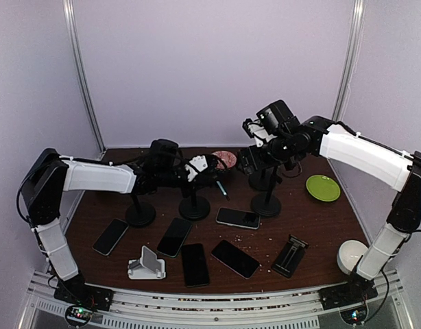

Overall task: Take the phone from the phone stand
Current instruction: Pick up the phone stand with the phone from the center of the board, then pass from the left arm to the right

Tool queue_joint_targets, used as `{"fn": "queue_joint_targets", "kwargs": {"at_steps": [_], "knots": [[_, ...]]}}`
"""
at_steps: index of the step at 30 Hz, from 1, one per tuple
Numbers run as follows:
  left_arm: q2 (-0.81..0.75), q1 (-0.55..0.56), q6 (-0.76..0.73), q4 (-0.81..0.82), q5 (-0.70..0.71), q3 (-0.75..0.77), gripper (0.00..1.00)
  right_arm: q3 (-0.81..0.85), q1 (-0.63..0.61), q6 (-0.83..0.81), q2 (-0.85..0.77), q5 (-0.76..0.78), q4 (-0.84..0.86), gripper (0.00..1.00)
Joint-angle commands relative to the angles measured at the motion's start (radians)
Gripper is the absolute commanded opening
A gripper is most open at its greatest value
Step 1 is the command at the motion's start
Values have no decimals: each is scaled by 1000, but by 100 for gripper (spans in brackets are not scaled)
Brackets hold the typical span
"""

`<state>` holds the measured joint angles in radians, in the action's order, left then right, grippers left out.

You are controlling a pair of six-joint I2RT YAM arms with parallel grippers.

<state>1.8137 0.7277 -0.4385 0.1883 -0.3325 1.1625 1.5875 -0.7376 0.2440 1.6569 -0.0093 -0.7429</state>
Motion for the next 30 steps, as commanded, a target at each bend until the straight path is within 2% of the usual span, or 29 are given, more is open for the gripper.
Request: {"fn": "queue_joint_targets", "kwargs": {"at_steps": [1,5,9,22,30], "knots": [[-61,28,20,-37,-112,-48,0,102,24,6,-4,-112,-93,94],[-93,45,15,-56,-120,-72,0,189,24,-1,59,-222,-196,94],[-99,67,15,-55,-109,-89,0,245,23,39,109,-253,-257,94],[-91,123,-25,-99,-24,-75,0,611,-57,63,324,-72,-543,94],[-71,161,-59,-136,58,-55,0,718,-89,67,398,-48,-597,93]]}}
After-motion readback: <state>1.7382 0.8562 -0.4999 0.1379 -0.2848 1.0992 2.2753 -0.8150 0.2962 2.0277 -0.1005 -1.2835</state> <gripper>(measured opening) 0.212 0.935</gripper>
